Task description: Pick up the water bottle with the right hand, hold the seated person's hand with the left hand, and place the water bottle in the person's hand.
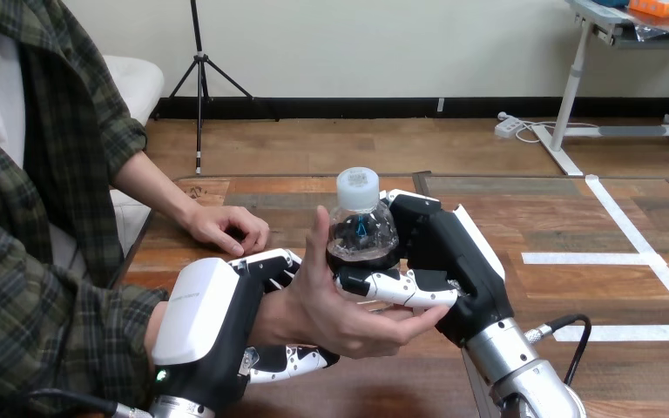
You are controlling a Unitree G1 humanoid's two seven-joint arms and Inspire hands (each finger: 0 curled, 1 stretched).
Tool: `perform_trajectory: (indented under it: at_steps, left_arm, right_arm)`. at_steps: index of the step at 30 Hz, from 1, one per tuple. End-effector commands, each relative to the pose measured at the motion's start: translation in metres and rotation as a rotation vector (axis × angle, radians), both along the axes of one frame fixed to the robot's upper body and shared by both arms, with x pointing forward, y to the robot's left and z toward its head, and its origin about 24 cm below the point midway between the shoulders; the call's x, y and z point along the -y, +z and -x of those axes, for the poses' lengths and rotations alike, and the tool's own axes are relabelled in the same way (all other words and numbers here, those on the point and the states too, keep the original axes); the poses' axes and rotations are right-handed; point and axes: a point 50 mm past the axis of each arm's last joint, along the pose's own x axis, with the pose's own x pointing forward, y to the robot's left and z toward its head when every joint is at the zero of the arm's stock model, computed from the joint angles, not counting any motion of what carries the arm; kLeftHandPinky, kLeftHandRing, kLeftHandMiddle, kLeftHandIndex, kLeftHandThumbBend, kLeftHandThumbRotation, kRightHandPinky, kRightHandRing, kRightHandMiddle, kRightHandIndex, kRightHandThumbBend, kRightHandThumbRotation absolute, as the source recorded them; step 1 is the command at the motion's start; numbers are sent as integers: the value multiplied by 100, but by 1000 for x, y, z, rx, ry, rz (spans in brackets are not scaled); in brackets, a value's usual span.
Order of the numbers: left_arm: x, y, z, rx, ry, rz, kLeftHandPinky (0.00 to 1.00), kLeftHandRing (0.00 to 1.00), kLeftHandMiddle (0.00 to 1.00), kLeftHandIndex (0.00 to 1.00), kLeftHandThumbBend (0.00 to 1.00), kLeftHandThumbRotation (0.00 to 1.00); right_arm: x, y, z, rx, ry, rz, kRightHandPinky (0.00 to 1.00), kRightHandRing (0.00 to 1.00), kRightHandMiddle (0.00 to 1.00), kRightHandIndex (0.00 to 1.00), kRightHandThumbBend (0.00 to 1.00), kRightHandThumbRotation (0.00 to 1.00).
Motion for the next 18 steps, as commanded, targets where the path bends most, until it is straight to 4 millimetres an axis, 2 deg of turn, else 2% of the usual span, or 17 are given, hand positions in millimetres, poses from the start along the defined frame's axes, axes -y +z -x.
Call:
perform_trajectory:
  at_steps: [1, 18]
  left_arm:
    - [12, 15, -9, 62, -39, 24, 34, 43, 49, 51, 83, 0]
    - [12, 14, -9, 57, -32, 23, 35, 44, 49, 51, 84, 0]
  right_arm:
    - [-9, 24, -6, 108, 34, -23, 36, 40, 44, 46, 67, 0]
    - [-10, 23, -6, 90, 45, -26, 36, 40, 44, 46, 66, 0]
